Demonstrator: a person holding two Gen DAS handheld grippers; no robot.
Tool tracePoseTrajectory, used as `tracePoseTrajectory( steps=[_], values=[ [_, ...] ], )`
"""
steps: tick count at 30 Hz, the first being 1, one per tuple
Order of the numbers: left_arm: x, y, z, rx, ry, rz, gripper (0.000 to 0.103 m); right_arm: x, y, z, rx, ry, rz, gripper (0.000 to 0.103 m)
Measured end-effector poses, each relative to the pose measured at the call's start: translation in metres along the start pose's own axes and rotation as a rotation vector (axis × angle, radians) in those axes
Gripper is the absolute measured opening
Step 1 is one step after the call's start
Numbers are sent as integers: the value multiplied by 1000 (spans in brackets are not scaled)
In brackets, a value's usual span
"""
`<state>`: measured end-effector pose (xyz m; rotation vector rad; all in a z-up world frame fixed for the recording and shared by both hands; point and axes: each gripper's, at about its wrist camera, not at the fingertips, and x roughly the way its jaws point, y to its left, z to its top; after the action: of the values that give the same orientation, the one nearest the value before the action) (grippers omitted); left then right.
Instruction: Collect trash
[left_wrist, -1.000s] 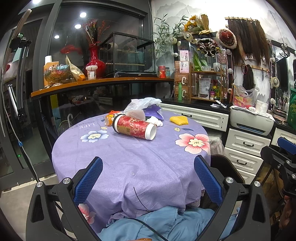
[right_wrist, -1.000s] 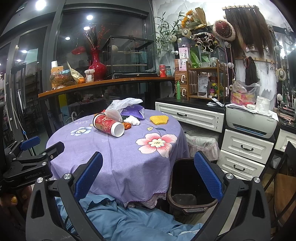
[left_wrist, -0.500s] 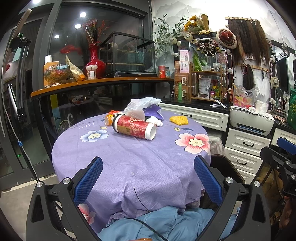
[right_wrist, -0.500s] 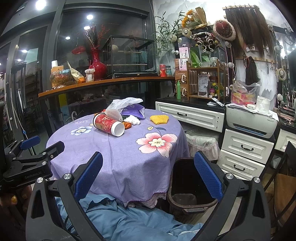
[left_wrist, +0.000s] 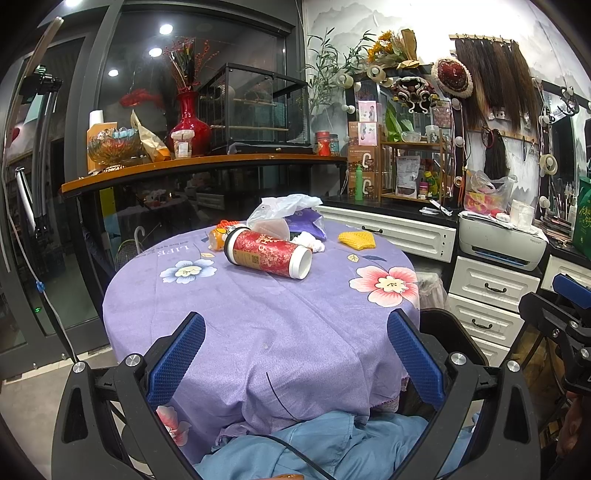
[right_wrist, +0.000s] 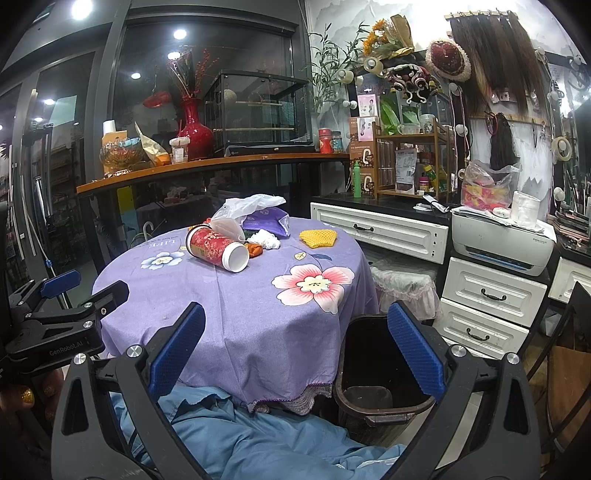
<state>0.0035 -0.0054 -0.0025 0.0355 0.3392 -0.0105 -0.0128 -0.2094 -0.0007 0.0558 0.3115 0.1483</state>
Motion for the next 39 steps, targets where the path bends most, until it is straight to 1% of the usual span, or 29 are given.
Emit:
tracePoseTrajectory(
  steps=[9,13,16,20,22,25,29,32,35,37,39],
  values=[
    [0,0,0,1,2,2,98,1,0,-1,0,3,2,98],
    [5,0,-6,6,13,5,98,9,1,-4,-2,30,15,98],
    [17,0,-16,21,51,-1,98,22,2,-7,-19,81,30,98],
    [33,8,-22,13,128,-13,98,44,1,-9,-30,139,63,98],
    [42,14,-24,-7,169,-33,98,60,2,-10,-49,174,84,98],
    [50,21,-26,-14,202,-28,98,87,5,-11,-71,236,132,98],
    [67,32,-25,-24,259,-26,98,131,8,-11,-73,344,224,98],
    [88,49,-22,-53,317,-22,98,167,15,-6,-90,410,283,98],
    [108,62,-13,-67,355,-14,98,204,29,6,-146,440,335,98],
    [122,71,-5,-59,364,-6,98,229,42,17,-186,457,350,98],
    [134,78,3,-41,368,3,98,253,57,32,-226,456,384,98]
  ],
)
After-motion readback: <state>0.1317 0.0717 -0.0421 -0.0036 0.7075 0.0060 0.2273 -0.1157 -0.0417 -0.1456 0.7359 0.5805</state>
